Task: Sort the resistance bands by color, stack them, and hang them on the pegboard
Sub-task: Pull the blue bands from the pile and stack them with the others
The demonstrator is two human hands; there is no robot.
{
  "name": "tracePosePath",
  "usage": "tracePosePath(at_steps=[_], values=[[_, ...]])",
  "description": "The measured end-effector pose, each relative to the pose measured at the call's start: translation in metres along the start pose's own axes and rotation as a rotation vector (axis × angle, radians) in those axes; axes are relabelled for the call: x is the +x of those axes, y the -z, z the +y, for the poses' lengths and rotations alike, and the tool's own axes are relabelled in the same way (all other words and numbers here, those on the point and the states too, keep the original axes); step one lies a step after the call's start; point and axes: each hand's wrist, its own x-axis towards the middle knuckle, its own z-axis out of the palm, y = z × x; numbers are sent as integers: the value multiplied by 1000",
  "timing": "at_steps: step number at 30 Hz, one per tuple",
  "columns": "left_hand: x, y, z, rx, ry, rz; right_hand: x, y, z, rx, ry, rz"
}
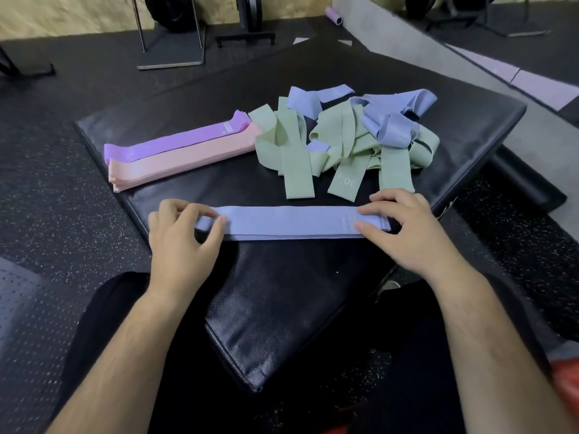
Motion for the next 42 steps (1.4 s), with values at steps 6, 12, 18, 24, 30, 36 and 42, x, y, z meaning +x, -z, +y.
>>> tracePosePath(at_steps=[6,12,18,24,30,36,42], values=[[-5,2,12,154,-54,25,5,4,-8,-6,4,126],[15,-13,39,164,-177,9,18,-14,-28,-41,106,286],[63,-55,98,125,-372,-127,43,-31,-45,-104,78,284],[115,-95,146,273,-452,-356,56,-33,-41,-69,44,306],[155,-125,156,383,-425,-581,59,-27,-34,-48,42,340],[165,-127,164,521,-536,-555,61,-21,-28,-41,26,331],[161,-90,187,287,-522,-401,60,-24,-32,-20,44,375]])
